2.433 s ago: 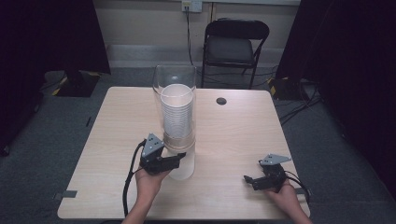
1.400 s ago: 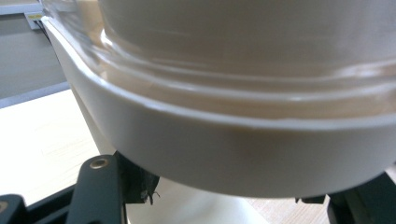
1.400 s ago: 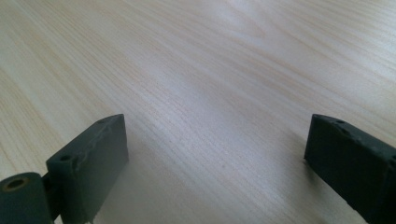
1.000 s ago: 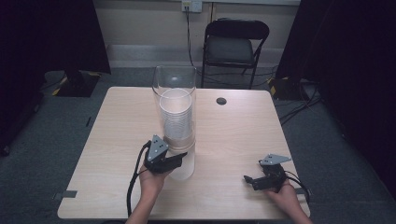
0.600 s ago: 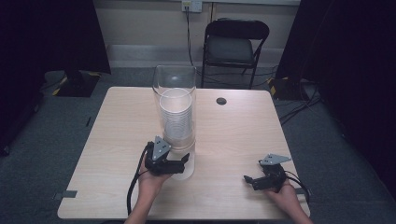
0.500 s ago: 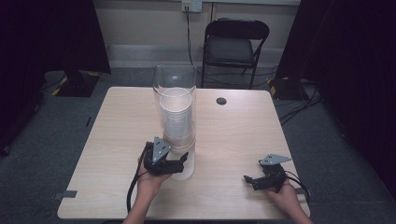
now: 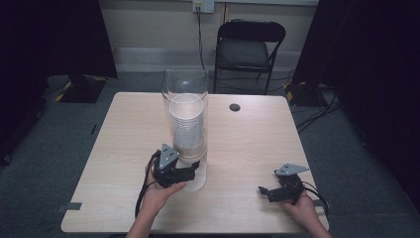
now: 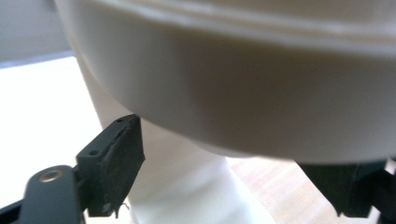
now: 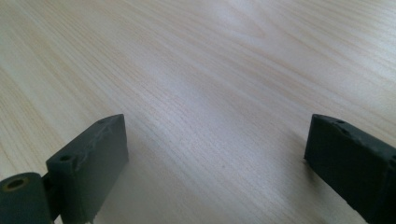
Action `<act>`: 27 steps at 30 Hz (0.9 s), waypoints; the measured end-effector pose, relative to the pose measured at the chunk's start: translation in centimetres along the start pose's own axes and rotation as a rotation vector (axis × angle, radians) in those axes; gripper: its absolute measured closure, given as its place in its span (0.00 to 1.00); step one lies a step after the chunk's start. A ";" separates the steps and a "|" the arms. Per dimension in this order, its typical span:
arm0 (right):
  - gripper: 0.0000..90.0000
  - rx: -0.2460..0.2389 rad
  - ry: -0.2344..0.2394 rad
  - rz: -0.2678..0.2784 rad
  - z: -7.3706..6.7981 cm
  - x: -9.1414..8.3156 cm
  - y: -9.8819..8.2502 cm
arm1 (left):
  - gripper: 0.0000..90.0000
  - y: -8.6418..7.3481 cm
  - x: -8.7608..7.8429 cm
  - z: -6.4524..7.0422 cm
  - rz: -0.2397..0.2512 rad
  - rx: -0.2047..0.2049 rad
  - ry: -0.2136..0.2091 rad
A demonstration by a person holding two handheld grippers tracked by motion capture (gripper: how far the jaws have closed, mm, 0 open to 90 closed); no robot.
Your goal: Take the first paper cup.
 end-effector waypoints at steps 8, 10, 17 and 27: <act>0.06 0.000 0.000 0.000 0.0 0.0 0.0 | 0.23 0.1 -0.2 -0.4 0.024 -0.003 0.004; 0.06 0.000 0.000 0.000 0.0 0.0 0.0 | 0.26 0.2 -0.2 -0.3 0.041 -0.007 -0.001; 0.06 0.001 0.000 0.000 0.0 0.0 0.0 | 0.29 0.8 0.1 -0.4 0.083 -0.014 -0.033; 0.06 -0.001 0.001 0.000 0.0 0.0 0.0 | 0.33 1.0 0.7 0.1 0.117 0.026 -0.029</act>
Point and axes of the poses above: each handheld gripper's, and its own axes: x roughly forward along the jaws, y roughly out of its top, z roughly to its right, the point moved 1 cm from there along x, roughly forward along the jaws, and after that the axes turned 6 degrees about y, right-handed, at the moved point
